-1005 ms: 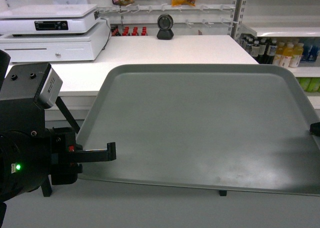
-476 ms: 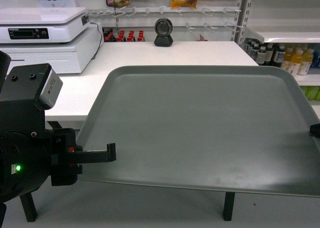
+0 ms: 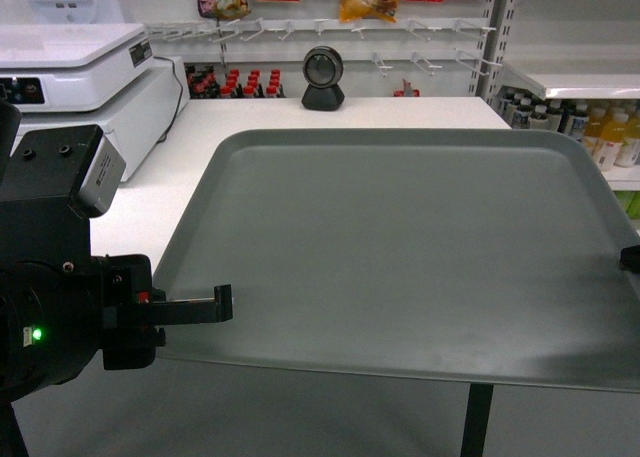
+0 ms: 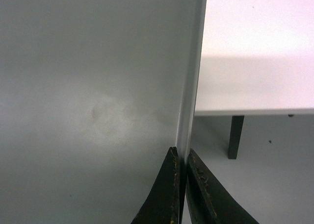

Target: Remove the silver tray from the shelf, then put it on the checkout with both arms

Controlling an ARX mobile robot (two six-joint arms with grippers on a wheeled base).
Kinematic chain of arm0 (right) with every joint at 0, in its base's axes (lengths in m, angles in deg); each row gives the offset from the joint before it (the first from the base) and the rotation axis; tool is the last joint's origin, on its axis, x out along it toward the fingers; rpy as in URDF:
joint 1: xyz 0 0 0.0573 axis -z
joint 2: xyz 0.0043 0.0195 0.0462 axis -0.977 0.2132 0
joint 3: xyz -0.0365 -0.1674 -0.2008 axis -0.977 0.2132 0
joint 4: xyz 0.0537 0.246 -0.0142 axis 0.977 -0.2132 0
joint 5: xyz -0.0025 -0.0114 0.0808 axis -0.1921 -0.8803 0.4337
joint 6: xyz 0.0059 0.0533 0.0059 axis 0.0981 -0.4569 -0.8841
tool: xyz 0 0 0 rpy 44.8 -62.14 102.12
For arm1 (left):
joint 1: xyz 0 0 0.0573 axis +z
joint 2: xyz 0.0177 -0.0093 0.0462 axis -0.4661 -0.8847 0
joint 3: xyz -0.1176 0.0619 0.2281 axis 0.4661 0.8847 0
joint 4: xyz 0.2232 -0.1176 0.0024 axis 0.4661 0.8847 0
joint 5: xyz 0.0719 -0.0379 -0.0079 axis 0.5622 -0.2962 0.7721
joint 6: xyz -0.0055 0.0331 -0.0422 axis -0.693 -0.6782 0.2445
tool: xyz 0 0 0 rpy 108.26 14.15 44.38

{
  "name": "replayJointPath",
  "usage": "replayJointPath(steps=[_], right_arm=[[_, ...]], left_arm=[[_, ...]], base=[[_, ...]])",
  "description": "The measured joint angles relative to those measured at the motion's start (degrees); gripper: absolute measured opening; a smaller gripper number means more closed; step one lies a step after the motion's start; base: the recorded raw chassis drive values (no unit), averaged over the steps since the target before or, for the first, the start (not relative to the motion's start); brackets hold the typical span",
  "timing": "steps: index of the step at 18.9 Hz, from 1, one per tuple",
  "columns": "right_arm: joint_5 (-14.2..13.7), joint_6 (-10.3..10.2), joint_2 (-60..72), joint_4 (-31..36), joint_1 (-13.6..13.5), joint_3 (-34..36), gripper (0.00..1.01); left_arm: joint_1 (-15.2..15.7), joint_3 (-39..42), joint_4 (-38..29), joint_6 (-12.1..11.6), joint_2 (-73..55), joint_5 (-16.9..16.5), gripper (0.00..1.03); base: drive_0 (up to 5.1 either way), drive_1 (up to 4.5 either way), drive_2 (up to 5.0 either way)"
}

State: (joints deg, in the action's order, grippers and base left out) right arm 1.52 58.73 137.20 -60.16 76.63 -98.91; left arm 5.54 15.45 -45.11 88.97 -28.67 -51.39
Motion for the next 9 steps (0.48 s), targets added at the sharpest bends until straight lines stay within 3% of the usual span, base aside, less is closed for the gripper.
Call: replayJointPath(steps=[9], right_arm=[[0.0, 0.0, 0.0, 0.0, 0.0, 0.0, 0.03]], left_arm=[[0.0, 0.0, -0.1, 0.0, 0.0, 0.0, 0.03]], base=[[0.0, 4.28, -4.2]])
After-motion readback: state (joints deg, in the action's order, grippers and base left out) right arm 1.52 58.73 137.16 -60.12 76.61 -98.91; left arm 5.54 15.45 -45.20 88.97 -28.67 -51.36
